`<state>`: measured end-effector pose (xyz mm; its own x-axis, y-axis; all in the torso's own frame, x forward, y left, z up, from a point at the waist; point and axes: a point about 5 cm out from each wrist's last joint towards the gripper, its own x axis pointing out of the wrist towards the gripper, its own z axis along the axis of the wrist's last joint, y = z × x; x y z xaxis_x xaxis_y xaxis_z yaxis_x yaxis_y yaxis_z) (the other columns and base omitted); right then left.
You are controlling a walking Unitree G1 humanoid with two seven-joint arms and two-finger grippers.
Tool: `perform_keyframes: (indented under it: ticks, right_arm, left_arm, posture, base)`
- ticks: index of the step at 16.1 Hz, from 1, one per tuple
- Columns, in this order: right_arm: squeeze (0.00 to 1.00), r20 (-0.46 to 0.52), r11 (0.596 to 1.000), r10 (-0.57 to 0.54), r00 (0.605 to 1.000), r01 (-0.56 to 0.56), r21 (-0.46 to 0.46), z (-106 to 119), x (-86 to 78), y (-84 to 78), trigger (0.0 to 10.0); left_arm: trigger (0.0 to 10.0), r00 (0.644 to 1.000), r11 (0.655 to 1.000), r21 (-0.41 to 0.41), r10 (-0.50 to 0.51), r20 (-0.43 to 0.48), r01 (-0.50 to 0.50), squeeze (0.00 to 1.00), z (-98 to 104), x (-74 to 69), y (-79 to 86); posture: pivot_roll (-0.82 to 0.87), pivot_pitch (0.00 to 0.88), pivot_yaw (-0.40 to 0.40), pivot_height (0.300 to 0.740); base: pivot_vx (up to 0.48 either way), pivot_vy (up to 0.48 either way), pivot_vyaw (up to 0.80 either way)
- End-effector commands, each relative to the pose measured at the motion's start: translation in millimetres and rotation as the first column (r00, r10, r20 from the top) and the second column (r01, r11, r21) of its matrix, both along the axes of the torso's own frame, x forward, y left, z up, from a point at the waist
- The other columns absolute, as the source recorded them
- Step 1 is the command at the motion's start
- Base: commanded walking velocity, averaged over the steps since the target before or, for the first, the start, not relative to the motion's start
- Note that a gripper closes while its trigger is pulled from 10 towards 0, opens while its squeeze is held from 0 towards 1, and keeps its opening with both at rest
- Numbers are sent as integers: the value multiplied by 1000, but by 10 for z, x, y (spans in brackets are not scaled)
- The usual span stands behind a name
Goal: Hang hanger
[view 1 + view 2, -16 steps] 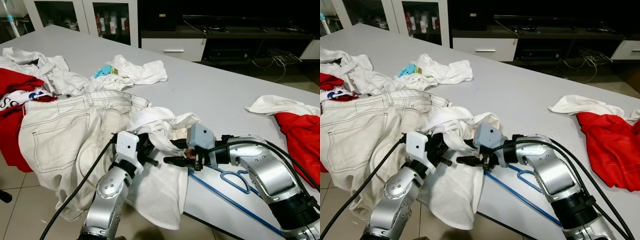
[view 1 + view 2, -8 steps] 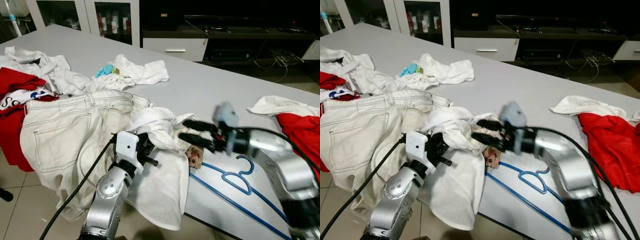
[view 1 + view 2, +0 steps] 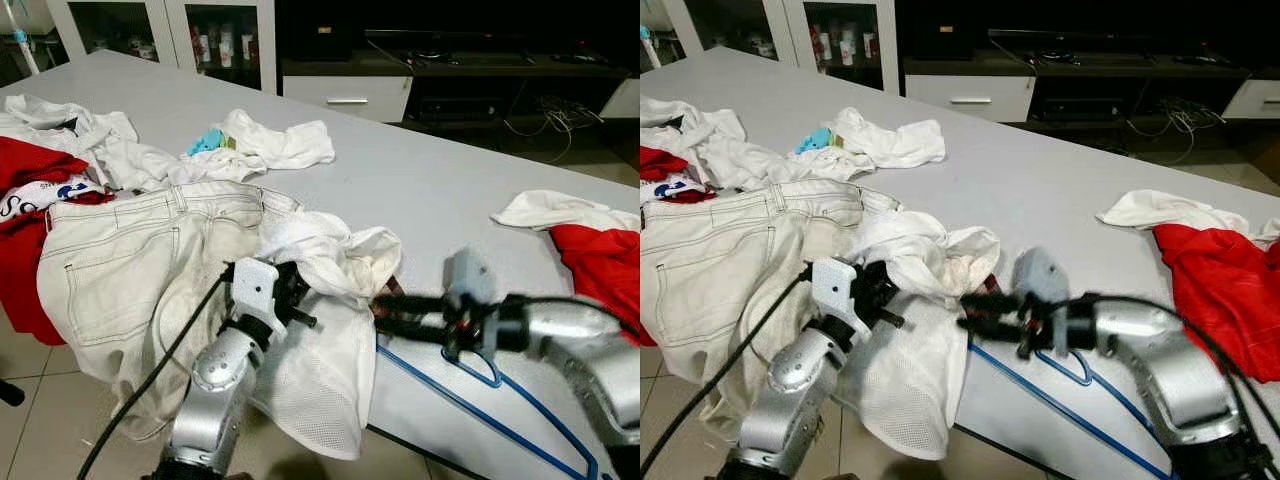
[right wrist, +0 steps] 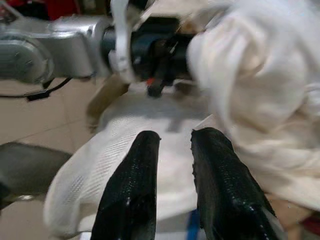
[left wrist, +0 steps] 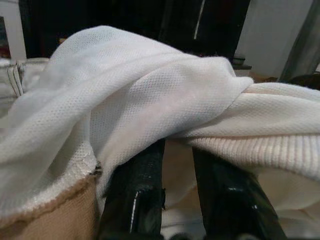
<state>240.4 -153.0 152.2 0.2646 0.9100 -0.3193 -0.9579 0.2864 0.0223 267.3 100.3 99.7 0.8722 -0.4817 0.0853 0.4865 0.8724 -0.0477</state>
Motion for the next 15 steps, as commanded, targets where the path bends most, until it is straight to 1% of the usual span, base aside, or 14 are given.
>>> perform_keyframes:
  ticks: [1, 3, 4, 5, 6, 7, 8, 9, 11, 13, 14, 15]
  right_arm:
    - [0, -3, 1000, 22, 1000, -22, -17, 12, -15, 16, 10000]
    - [0, -36, 997, 58, 998, -59, -48, -82, -36, 89, 10000]
    - [0, -42, 997, 62, 997, -65, -53, -96, -40, 99, 10000]
    - [0, -61, 995, 70, 996, -74, -64, -149, -41, 123, 10000]
    - [0, -82, 992, 84, 993, -90, -84, -212, -39, 161, 10000]
    - [0, -93, 990, 93, 991, -102, -98, -253, -33, 199, 10000]
    - [0, -77, 989, 80, 994, -89, -115, -276, 7, 231, 10000]
    - [0, -51, 989, 43, 998, -50, -136, -281, 81, 247, 10000]
    - [0, -23, 987, 6, 1000, -9, -158, -260, 169, 252, 10000]
    - [0, -5, 976, -10, 1000, 9, -219, -280, 231, 213, 10000]
    - [0, 4, 961, -21, 1000, 22, -277, -340, 253, 172, 10000]
    - [0, 5, 956, -29, 1000, 29, -291, -362, 265, 164, 10000]
  left_arm:
    - [10000, 999, 999, 17, -41, 32, 40, 0, 81, 30, -19]
    - [10000, 997, 995, 68, -72, 39, 70, 0, 63, 23, 27]
    - [10000, 997, 995, 69, -73, 38, 70, 0, 61, 23, 31]
    - [10000, 995, 993, 76, -96, 25, 94, 0, 52, 19, 33]
    - [10000, 983, 975, 124, -185, 13, 182, 0, 35, -28, 18]
    - [10000, 964, 952, 155, -265, -7, 263, 0, 29, -73, 29]
    - [10000, 952, 938, 168, -304, -17, 303, 0, 57, -77, 82]
    - [10000, 947, 928, 195, -322, -14, 318, 0, 88, -62, 132]
    - [10000, 942, 914, 238, -337, 0, 327, 0, 151, -28, 205]
    - [10000, 933, 897, 276, -360, 4, 346, 0, 247, 9, 299]
    - [10000, 924, 879, 306, -382, -2, 365, 0, 273, 5, 338]
    - [10000, 918, 872, 312, -396, -6, 378, 0, 284, -3, 346]
  posture:
    - [-26, 0, -39, 740]
    - [-23, 0, -38, 740]
    - [-23, 0, -38, 740]
    - [-17, 0, -39, 740]
    - [-17, 0, -39, 740]
    - [-10, 0, -40, 740]
    - [1, 0, -42, 740]
    - [1, 0, -42, 740]
    - [1, 0, -42, 740]
    - [18, 0, -47, 740]
    - [17, 0, -47, 740]
    - [17, 0, -47, 740]
  base:
    - [0, 0, 0]
    - [0, 0, 0]
    - [0, 0, 0]
    - [0, 0, 0]
    - [0, 0, 0]
    - [0, 0, 0]
    - [0, 0, 0]
    - [0, 0, 0]
    - [0, 0, 0]
    - [0, 0, 0]
    - [0, 0, 0]
    - [0, 0, 0]
